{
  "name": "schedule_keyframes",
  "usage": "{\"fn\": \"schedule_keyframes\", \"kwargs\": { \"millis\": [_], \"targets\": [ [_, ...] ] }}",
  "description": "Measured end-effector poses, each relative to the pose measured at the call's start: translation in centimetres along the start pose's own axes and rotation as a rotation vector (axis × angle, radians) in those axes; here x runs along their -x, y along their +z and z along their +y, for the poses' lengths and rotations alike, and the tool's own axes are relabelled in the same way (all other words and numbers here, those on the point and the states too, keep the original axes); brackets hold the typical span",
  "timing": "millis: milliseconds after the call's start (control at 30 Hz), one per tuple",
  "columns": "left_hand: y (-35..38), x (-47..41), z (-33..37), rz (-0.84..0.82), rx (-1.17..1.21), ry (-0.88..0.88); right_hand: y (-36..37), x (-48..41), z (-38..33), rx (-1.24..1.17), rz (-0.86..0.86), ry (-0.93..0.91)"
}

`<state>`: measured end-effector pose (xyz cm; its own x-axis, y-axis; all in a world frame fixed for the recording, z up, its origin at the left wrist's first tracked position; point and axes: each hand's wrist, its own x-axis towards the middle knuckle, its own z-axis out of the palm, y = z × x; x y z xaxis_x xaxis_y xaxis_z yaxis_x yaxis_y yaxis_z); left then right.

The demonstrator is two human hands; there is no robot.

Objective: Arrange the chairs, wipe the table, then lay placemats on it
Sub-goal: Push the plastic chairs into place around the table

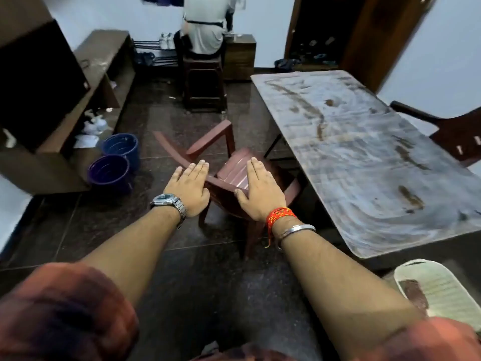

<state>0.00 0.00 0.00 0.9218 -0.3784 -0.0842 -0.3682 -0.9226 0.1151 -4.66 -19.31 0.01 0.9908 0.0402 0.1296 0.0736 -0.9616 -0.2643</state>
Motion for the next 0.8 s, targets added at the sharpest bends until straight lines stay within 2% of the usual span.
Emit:
{"fn": "schedule_keyframes", "kwargs": {
  "millis": [133,300,433,500,667,800],
  "targets": [
    [0.6,-0.7,-4.6,-0.086,-0.043,-0.038,2.2,-2.7,-3.9,0.016,-0.085,-0.013],
    [1.9,-4.3,-8.0,-0.074,-0.076,-0.019,5.0,-7.3,-6.0,0.045,-0.178,-0.016],
    [2.7,-7.9,-9.8,-0.031,-0.099,0.046,7.5,-10.6,-6.4,0.028,-0.231,0.009],
    [3.2,-9.9,-10.4,-0.065,-0.124,0.093,8.9,-12.1,-6.4,0.013,-0.279,0.038],
    [3.6,-14.3,-12.1,-0.06,-0.207,0.299,10.2,-14.4,-7.1,-0.007,-0.312,0.164],
    [3.1,-17.8,-13.2,-0.186,-0.268,0.576,9.8,-14.9,-7.9,-0.029,-0.376,0.255]
  ]
}}
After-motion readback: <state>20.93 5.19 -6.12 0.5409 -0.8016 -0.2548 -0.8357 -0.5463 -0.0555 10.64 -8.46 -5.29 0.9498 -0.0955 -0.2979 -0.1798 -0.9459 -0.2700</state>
